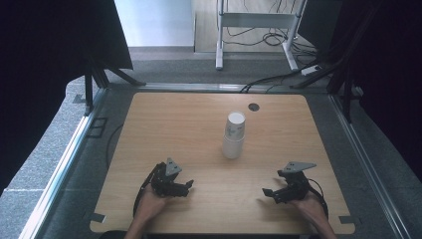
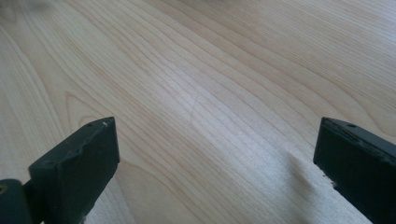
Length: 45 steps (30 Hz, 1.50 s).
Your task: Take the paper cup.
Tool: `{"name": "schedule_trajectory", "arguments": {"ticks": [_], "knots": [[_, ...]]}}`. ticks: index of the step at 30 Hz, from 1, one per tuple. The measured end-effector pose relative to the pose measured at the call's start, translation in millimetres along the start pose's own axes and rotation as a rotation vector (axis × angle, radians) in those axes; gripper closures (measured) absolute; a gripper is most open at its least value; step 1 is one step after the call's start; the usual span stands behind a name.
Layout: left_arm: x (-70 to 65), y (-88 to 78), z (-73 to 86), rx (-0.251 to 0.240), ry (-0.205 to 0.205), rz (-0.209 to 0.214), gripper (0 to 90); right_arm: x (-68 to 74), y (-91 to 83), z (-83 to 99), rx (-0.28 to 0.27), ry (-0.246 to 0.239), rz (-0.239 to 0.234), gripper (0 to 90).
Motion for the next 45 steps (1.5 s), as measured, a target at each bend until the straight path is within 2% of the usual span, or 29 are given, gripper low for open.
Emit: {"name": "schedule_trajectory", "arguments": {"ticks": [3,6,13,20,26,34,40,45], "knots": [[0.9,0.3,-0.3,0.005,0.008,0.004,11.8,1.7,-0.2,-1.1,-0.006,-0.004,-0.005,0.0],[1.0,0.7,-1.3,-0.012,-0.008,0.026,11.7,2.7,0.3,-1.3,-0.001,-0.010,-0.006,0.0],[1.7,-0.5,-4.2,-0.033,-0.029,0.012,11.8,4.4,0.9,-1.7,0.006,-0.025,-0.002,0.0],[-0.9,0.1,-6.5,0.013,-0.022,0.011,7.5,6.3,1.8,-3.1,0.018,-0.049,-0.001,0.0],[-2.4,1.1,-10.3,0.033,-0.011,0.013,5.2,8.6,2.4,-6.3,0.037,-0.077,0.001,0.0],[-0.1,1.5,-16.6,0.037,-0.015,0.023,0.0,10.4,-2.0,-15.5,0.037,-0.095,-0.011,0.0],[1.3,1.1,-24.2,0.016,-0.037,0.071,0.0,10.8,-6.2,-23.9,0.029,-0.092,-0.016,0.0],[2.2,1.3,-30.2,0.018,-0.026,0.090,0.0,9.7,-10.0,-31.1,0.024,-0.087,-0.015,0.0]]}}
Point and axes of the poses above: each handheld gripper's, and its own axes: y roughly forward along the jaws, z roughly out of its underside, x roughly to its left, the point moved 4 cm from there along y, roughly forward along the jaws
